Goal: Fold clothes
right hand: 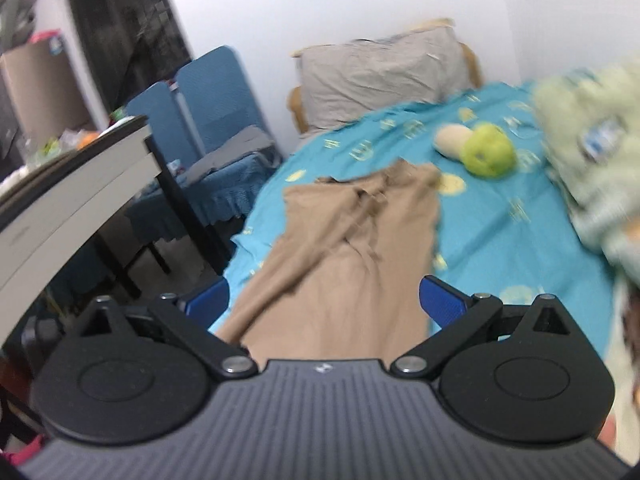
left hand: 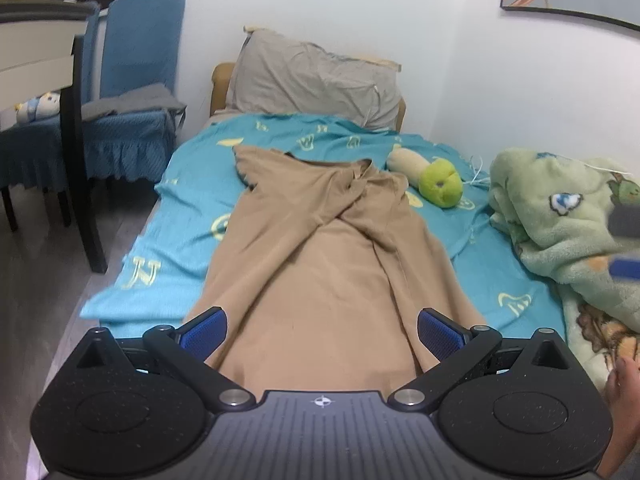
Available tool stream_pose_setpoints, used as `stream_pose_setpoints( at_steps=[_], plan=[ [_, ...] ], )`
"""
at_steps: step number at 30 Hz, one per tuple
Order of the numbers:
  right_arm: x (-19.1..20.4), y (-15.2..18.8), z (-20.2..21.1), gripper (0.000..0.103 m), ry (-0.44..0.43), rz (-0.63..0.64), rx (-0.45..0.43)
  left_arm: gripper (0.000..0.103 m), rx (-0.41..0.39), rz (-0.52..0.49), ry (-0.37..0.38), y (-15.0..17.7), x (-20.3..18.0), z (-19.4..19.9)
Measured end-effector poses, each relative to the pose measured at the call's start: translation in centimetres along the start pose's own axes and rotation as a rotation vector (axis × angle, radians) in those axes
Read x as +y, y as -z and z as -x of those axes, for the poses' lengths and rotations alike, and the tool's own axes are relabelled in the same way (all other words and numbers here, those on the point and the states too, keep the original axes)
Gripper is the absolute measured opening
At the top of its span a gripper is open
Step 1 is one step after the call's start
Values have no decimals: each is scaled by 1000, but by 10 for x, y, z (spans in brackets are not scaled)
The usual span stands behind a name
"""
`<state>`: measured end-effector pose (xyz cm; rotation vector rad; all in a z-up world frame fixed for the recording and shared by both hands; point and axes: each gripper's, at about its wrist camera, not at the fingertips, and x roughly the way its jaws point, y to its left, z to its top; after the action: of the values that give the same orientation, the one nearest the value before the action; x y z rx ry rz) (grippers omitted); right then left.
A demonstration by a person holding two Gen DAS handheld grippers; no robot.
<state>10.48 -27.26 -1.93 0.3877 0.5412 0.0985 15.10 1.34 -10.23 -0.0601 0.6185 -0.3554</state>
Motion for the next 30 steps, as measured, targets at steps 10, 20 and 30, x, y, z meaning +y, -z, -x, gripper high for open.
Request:
stream_pose_setpoints(
  at_steps=[10,20,30],
  plan=[
    [-24,9,-12,103,70,-88,17,101,71,230,-60,13,33,16],
    [-46,10,-16,103,28,-201,51,97,147,640,-258,26,115,30],
    [-51,13,-23,103,19,-245,88,86,252,823,-283,48,143,23]
  ],
)
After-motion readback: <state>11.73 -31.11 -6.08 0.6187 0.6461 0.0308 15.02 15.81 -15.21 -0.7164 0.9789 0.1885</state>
